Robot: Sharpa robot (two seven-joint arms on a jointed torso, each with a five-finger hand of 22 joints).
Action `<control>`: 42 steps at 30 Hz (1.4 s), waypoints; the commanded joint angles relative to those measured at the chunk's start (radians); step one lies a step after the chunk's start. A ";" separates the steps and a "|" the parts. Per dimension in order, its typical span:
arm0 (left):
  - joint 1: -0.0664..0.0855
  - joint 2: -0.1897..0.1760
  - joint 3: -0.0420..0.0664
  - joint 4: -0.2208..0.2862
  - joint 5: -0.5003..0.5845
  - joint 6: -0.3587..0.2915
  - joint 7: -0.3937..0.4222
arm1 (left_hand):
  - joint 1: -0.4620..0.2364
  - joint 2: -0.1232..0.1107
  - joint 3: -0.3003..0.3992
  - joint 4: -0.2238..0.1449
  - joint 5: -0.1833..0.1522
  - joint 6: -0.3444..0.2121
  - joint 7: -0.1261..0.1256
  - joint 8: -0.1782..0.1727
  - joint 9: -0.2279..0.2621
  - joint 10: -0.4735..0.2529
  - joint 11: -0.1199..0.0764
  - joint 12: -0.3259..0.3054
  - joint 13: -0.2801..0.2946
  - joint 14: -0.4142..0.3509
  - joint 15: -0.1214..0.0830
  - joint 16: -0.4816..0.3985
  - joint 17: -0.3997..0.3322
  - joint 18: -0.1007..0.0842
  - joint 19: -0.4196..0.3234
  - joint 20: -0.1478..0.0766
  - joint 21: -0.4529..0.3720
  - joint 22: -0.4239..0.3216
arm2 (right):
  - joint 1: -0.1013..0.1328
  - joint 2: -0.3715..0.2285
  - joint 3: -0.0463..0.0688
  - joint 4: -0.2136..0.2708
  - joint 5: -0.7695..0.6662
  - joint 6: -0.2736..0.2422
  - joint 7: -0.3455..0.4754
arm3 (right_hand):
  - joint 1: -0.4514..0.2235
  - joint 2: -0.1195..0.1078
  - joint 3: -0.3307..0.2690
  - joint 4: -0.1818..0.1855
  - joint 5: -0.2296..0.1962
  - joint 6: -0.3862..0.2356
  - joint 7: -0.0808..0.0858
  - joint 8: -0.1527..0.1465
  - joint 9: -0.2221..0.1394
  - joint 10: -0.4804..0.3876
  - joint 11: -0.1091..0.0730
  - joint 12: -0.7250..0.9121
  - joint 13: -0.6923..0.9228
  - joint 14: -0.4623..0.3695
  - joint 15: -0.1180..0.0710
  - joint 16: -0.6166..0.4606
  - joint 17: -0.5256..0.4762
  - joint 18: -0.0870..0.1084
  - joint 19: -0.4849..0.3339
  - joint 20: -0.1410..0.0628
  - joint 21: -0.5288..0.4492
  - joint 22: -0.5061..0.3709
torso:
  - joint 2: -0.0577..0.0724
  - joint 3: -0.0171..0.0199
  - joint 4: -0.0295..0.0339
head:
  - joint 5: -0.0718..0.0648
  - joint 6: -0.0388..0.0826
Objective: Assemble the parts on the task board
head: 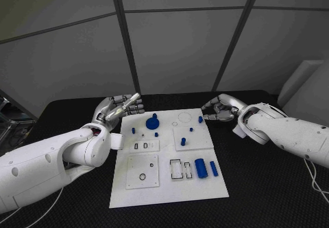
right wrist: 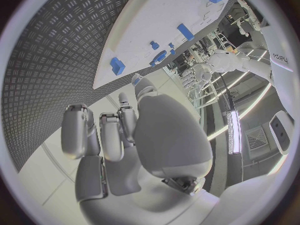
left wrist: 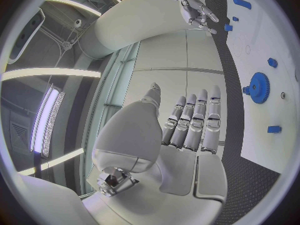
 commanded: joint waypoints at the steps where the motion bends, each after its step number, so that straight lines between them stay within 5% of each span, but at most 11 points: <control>1: 0.001 0.001 0.001 0.001 0.002 0.008 0.015 | -0.003 0.005 -0.006 -0.001 -0.002 0.006 0.045 -0.005 0.000 0.001 0.005 -0.006 -0.001 -0.001 0.002 -0.006 -0.001 -0.014 -0.005 -0.001 -0.006 -0.001 | -0.002 0.009 0.000 -0.007 -0.063 0.032 0.006 | 0.016 0.007 0.006 -0.012 0.008 0.012 0.000 0.007 0.001 0.011 0.000 0.004 0.014 0.084 -0.006 0.005 0.162 0.007 0.004 -0.002 0.006 0.003 | 0.001 0.0008 -0.0010 | -0.003 -0.001; 42: 0.001 0.006 0.001 -0.010 0.002 0.012 0.011 | -0.002 0.006 -0.006 -0.002 -0.002 0.006 0.045 -0.005 0.000 0.002 0.005 -0.006 0.000 -0.001 0.002 -0.006 -0.001 -0.014 -0.005 -0.001 -0.006 -0.002 | -0.013 0.078 0.001 -0.084 -0.131 0.042 -0.042 | 0.012 0.021 0.026 -0.021 0.008 0.039 0.008 0.013 0.001 0.017 0.006 0.009 0.021 0.086 -0.001 0.009 0.170 0.005 0.008 0.001 0.009 0.010 | 0.002 0.0022 -0.0004 | 0.004 -0.017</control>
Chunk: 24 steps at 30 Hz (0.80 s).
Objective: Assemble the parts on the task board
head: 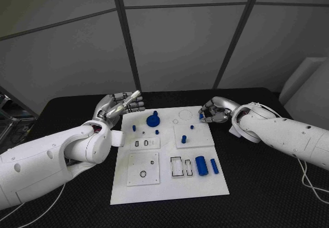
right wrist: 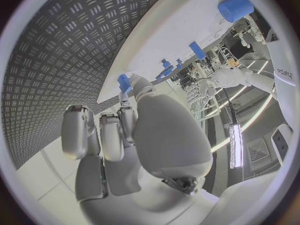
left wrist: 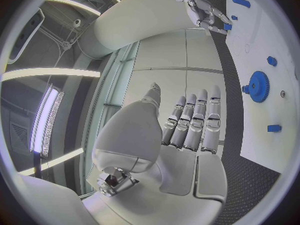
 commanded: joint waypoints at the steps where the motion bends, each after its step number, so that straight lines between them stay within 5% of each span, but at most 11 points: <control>1: 0.001 0.001 0.001 -0.002 -0.001 0.013 0.011 | 0.000 0.007 -0.006 -0.003 -0.002 0.007 0.045 -0.006 0.000 0.003 0.005 -0.006 0.000 0.000 0.002 -0.006 -0.001 -0.014 -0.005 0.000 -0.006 -0.001 | 0.002 0.003 0.000 -0.004 -0.007 0.002 -0.011 | 0.000 0.011 0.008 0.000 -0.007 0.013 0.000 0.006 0.002 0.006 0.002 0.006 0.022 0.086 -0.001 0.005 0.171 0.005 0.008 0.001 0.005 0.002 | 0.000 0.0005 -0.0012 | -0.002 -0.002; 24: 0.001 0.002 0.001 -0.001 -0.001 0.015 0.009 | 0.002 0.009 -0.004 -0.005 -0.002 0.005 0.045 -0.006 0.000 0.003 0.005 -0.007 0.000 0.001 0.002 -0.007 0.000 -0.014 -0.005 0.000 -0.006 -0.002 | 0.001 0.014 0.001 -0.012 -0.009 0.010 -0.023 | -0.006 0.016 0.022 -0.007 -0.023 0.055 -0.006 0.027 0.007 0.010 -0.002 0.011 0.027 0.086 -0.003 0.007 0.174 0.005 0.009 0.000 0.006 0.005 | 0.000 0.0012 -0.0012 | -0.001 -0.008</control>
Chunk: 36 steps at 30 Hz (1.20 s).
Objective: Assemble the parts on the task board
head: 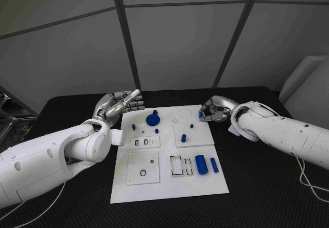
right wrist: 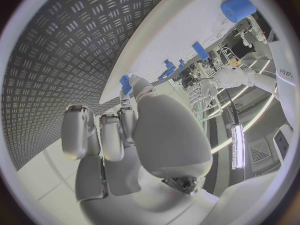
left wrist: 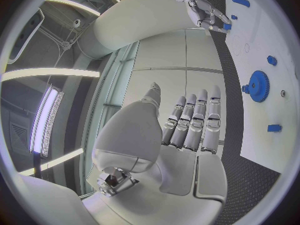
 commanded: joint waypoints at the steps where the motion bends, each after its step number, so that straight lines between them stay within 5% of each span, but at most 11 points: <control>1: 0.001 0.001 0.001 0.004 -0.001 0.014 0.009 | 0.002 0.009 -0.002 -0.002 -0.002 0.005 0.045 -0.006 0.000 0.003 0.005 -0.007 0.000 0.001 0.002 -0.007 0.000 -0.014 -0.005 0.000 -0.006 -0.001 | 0.002 0.002 0.000 0.000 -0.007 0.009 -0.005 | 0.000 0.011 0.005 0.000 -0.006 0.010 -0.001 0.004 0.002 0.007 0.001 0.006 0.028 0.086 -0.003 0.007 0.174 0.005 0.009 0.000 0.006 0.003 | 0.000 0.0003 -0.0004 | 0.000 -0.002; 13: 0.000 0.002 0.001 0.012 -0.001 0.017 0.008 | 0.004 0.010 -0.001 -0.004 -0.002 0.003 0.045 -0.007 0.000 0.002 0.005 -0.007 -0.001 0.000 0.002 -0.008 0.000 -0.014 -0.005 0.000 -0.007 -0.001 | 0.002 0.007 0.000 0.001 -0.010 -0.004 -0.008 | 0.006 0.027 0.031 -0.021 -0.048 0.070 -0.026 0.038 0.018 0.019 -0.020 0.017 0.043 0.088 -0.020 0.009 0.181 0.004 0.014 -0.014 0.010 0.011 | 0.000 0.0006 0.0004 | 0.002 -0.005; 23: 0.000 0.001 0.001 0.009 -0.001 0.016 0.009 | 0.004 0.010 -0.001 -0.004 -0.002 0.003 0.045 -0.007 0.000 0.002 0.005 -0.007 -0.001 0.000 0.002 -0.008 0.000 -0.014 -0.005 0.000 -0.007 -0.001 | 0.002 -0.001 0.001 0.015 -0.015 -0.066 -0.018 | 0.003 0.041 0.048 -0.029 -0.054 0.090 -0.038 0.052 0.029 0.031 -0.030 0.028 0.057 0.089 -0.029 0.013 0.187 0.001 0.020 -0.023 0.016 0.023 | -0.001 0.0012 0.0016 | 0.004 -0.007; 26: 0.000 -0.002 0.001 0.007 -0.001 0.015 0.009 | 0.004 0.010 -0.001 -0.004 -0.002 0.003 0.045 -0.007 0.000 0.002 0.005 -0.007 -0.001 0.000 0.002 -0.008 0.000 -0.014 -0.005 0.000 -0.007 -0.001 | 0.002 -0.017 0.001 0.039 -0.016 -0.086 -0.032 | 0.003 0.043 0.052 -0.031 -0.053 0.092 -0.039 0.054 0.031 0.031 -0.032 0.028 0.057 0.090 -0.031 0.013 0.188 0.001 0.021 -0.024 0.017 0.025 | -0.003 0.0028 -0.0017 | 0.006 -0.004; 36: 0.000 -0.017 0.001 0.015 -0.001 0.011 0.009 | 0.007 0.011 0.000 -0.006 -0.002 0.003 0.045 -0.009 0.000 0.001 0.005 -0.008 -0.001 0.000 0.002 -0.009 0.000 -0.014 -0.005 0.000 -0.007 -0.002 | 0.008 -0.059 0.015 0.211 -0.047 -0.113 -0.084 | 0.003 0.042 0.059 -0.037 -0.051 0.084 -0.037 0.050 0.033 0.030 -0.031 0.026 0.056 0.090 -0.032 0.013 0.189 0.001 0.022 -0.026 0.017 0.026 | -0.009 -0.0043 -0.0077 | 0.010 0.000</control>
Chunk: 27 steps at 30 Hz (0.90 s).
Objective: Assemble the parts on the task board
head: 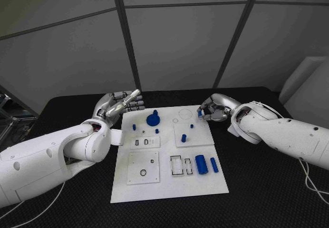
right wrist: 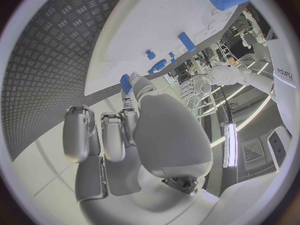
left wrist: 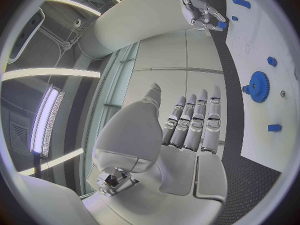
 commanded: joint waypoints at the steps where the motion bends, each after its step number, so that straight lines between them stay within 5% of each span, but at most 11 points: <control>1: 0.002 -0.003 0.001 0.006 -0.002 0.008 0.010 | 0.003 0.007 0.000 -0.007 -0.002 0.003 0.045 -0.005 0.000 0.001 0.005 -0.005 -0.001 0.000 0.002 -0.005 0.000 -0.014 -0.005 0.000 -0.006 -0.001 | 0.007 0.003 0.007 0.067 -0.041 -0.041 -0.054 | -0.002 0.006 0.007 0.001 0.004 0.009 -0.009 0.001 0.014 0.004 -0.004 0.002 0.057 0.088 -0.005 0.004 0.189 0.001 0.000 -0.005 0.006 0.001 | -0.005 -0.0046 -0.0012 | 0.006 0.001; 13: 0.004 -0.011 0.001 0.005 -0.002 0.008 0.011 | 0.004 0.007 0.000 -0.007 -0.002 0.007 0.045 -0.005 0.000 0.002 0.005 -0.005 -0.001 0.001 0.002 -0.005 0.000 -0.014 -0.006 0.000 -0.006 -0.001 | 0.010 0.120 0.010 0.155 -0.122 -0.020 -0.115 | -0.011 0.008 0.010 0.003 0.001 0.008 -0.009 0.001 0.016 0.004 -0.004 0.002 0.057 0.088 -0.004 0.003 0.187 0.001 0.000 -0.005 0.006 0.000 | -0.008 -0.0131 0.0135 | 0.032 -0.006; 22: 0.005 -0.009 0.001 -0.003 -0.002 0.011 0.008 | 0.004 0.007 0.000 -0.007 -0.002 0.007 0.045 -0.005 0.000 0.002 0.005 -0.005 -0.001 0.001 0.002 -0.005 0.000 -0.014 -0.006 0.000 -0.006 -0.001 | 0.000 0.213 -0.007 0.148 -0.177 0.025 -0.172 | -0.021 0.001 0.009 0.004 0.000 0.002 -0.007 -0.002 0.017 0.001 -0.002 -0.001 0.053 0.087 -0.004 0.001 0.183 0.001 -0.001 -0.005 0.005 -0.002 | -0.007 -0.0144 0.0180 | 0.035 -0.011; 27: 0.005 -0.006 0.001 -0.008 -0.002 0.015 0.004 | 0.004 0.007 0.000 -0.008 -0.002 0.010 0.045 -0.004 0.000 0.003 0.005 -0.004 0.000 0.001 0.002 -0.005 0.000 -0.014 -0.006 0.000 -0.006 -0.001 | -0.006 0.244 -0.029 0.138 -0.203 0.040 -0.214 | -0.023 0.000 0.009 0.005 -0.001 0.001 -0.007 -0.003 0.018 0.001 -0.002 -0.002 0.053 0.087 -0.003 0.000 0.182 0.001 -0.002 -0.005 0.004 -0.003 | -0.008 -0.0146 0.0165 | 0.039 -0.017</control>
